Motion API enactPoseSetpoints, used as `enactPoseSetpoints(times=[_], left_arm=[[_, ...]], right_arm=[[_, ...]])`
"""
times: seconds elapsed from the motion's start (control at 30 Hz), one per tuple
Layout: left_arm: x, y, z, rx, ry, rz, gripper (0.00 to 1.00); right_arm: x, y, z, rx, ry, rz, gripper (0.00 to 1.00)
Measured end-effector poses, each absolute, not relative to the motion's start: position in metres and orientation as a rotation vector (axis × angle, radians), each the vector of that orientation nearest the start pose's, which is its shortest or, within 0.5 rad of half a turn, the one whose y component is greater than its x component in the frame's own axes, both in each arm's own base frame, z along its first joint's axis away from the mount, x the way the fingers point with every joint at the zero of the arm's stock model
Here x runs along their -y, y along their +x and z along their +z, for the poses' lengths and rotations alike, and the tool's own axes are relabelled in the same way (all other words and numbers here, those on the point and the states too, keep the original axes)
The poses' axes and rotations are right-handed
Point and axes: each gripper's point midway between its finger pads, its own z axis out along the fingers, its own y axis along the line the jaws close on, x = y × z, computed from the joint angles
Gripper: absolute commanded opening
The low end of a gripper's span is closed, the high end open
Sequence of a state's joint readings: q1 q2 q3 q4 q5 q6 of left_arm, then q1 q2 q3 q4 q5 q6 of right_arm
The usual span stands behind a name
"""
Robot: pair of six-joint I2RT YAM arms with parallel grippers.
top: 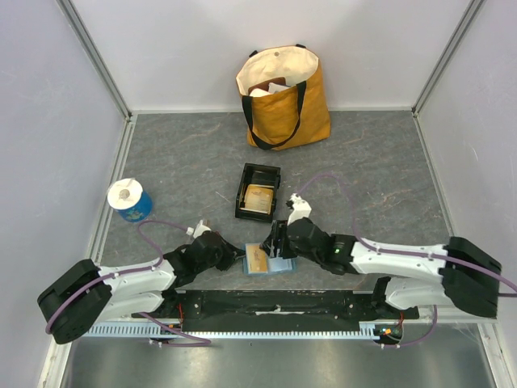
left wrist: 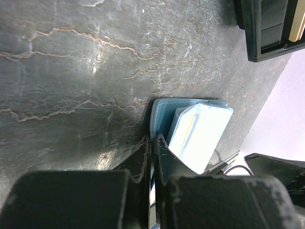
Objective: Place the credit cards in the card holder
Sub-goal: Insert the credit card into the card holder, then close the card holder at the center of the board.
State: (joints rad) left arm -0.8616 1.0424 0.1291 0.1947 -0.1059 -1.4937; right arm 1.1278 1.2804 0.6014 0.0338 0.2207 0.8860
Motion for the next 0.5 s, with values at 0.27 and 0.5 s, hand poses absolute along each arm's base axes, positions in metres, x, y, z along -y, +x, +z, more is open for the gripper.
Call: enactPoseSetpoints(times=[0.27, 0.5], left_arm=[[0.220, 0.160, 0.015, -2.395, -0.849, -1.002, 0.02], [0.220, 0.160, 0.015, -2.400, -0.831, -0.994, 0.02]], right_arm=[[-0.280, 0.158, 0.074, -2.348, -0.018, 0.772, 0.70], [-0.271, 0.158, 0.061, -2.393, 0.014, 0.726, 0.70]])
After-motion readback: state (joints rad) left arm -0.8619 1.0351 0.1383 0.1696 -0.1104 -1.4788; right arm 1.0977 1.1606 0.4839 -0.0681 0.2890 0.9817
